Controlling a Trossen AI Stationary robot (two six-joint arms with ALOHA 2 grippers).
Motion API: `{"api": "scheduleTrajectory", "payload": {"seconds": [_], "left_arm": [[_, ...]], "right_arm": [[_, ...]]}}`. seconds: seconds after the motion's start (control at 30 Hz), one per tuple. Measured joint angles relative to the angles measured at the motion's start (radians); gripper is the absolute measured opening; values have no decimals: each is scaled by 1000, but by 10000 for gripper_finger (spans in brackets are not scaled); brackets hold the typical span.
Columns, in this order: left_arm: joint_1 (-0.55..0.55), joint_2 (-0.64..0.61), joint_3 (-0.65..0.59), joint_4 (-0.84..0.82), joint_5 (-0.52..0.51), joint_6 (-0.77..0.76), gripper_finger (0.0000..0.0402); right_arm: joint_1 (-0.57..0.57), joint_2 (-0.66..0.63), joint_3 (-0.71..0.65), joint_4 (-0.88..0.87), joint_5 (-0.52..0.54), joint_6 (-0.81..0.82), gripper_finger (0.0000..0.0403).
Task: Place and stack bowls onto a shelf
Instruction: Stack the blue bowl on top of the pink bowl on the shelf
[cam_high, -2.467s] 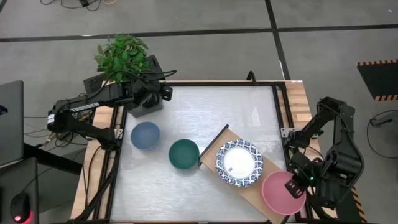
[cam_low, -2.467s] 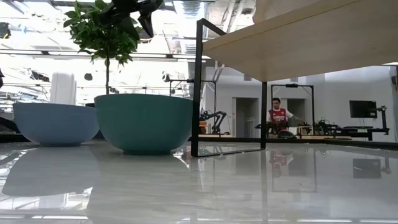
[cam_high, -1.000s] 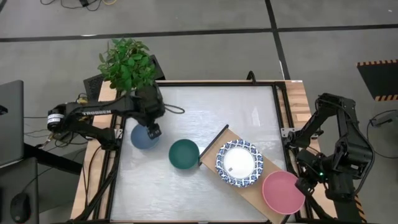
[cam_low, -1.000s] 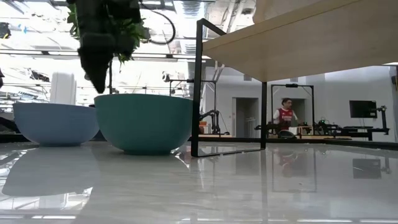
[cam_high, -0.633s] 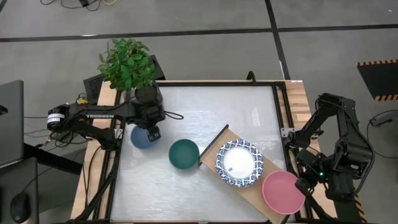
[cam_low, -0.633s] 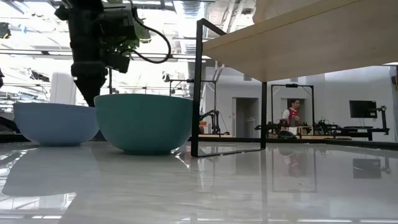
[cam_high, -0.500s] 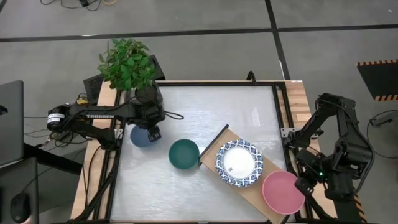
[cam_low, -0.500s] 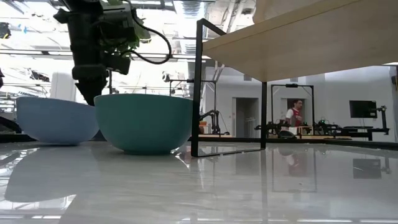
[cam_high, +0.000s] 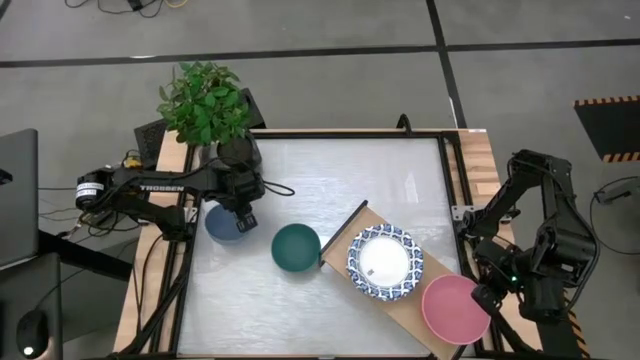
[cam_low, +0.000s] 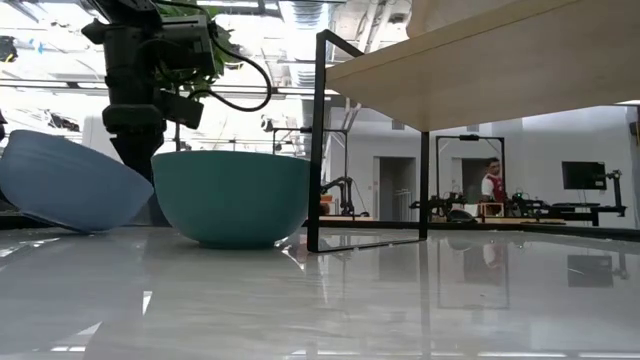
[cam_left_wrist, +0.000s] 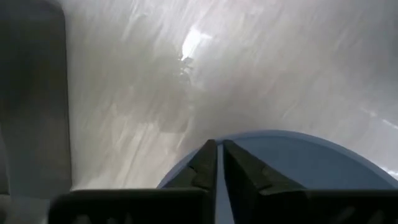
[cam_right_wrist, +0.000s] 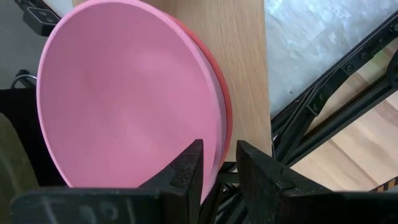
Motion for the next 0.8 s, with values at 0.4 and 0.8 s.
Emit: {"api": "scheduleTrajectory", "payload": {"seconds": [0.4,0.8], "left_arm": [[0,0,42,-4,5,-137,0],[-103,0,144,-27,94,-140,16]], "right_arm": [[0,0,0,0,0,-23,123],[0,0,-1,0,-2,-26,123]]}}
